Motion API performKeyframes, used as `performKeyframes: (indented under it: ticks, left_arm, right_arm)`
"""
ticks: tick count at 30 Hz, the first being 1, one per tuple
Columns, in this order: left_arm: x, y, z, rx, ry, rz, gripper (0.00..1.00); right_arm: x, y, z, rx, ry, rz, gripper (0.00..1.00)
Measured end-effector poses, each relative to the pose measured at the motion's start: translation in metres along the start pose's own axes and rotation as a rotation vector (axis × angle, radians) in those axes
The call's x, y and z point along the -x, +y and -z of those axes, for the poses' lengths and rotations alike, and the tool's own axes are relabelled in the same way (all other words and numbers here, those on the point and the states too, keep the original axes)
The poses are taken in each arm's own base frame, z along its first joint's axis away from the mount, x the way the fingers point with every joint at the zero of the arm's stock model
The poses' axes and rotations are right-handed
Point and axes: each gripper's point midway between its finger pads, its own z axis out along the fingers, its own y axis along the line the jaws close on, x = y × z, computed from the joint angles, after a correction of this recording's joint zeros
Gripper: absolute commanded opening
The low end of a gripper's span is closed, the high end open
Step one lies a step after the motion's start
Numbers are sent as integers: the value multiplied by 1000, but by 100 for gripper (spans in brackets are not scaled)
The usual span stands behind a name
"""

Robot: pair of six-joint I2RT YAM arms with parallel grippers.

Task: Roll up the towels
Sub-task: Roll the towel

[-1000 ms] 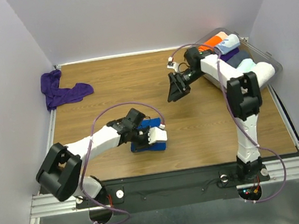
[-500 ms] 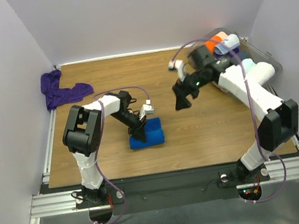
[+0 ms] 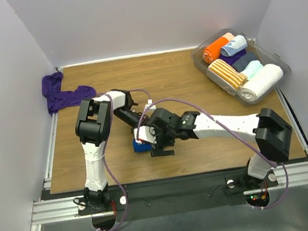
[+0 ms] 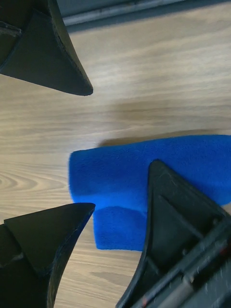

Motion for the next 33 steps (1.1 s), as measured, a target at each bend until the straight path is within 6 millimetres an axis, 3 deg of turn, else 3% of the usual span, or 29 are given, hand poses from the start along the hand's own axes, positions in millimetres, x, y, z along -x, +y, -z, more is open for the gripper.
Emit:
performKeyframes:
  ticks: [5,9,13,14,16,17,21,26,29,33]
  left_arm:
    - [0,0,1,-14,-10,13,26]
    - [0,0,1,-15,-8,12,27]
    - [0,0,2,-14,-6,11,29]
    - [-1,0,2,-13,-4,11,31]
    - [-2,0,2,-10,4,13,34]
    - [-2,1,3,-8,6,13,36]
    - [-3,1,6,-2,7,13,44]
    - [3,1,23,55,-18,-32,50]
    - [12,-1,46,138,-44,-101,51]
    - [26,3,104,311,-133,-185,52]
  right_arm:
    - [-17,-3,-21,-56,23,76,96]
    - [-20,-10,-39,-83,17,109,94]
    - [-29,-10,-57,-90,23,122,63]
    - [-33,-9,-64,-91,32,123,42]
    - [-32,-12,-68,-105,23,128,22]
    - [-31,-13,-69,-111,15,121,2]
    - [-29,-13,-68,-99,-19,96,0]
    - [-30,-14,-66,-12,-87,12,1]
    - [-30,-14,-64,41,-122,-36,1]
    - [-38,-4,-58,147,-122,-113,1]
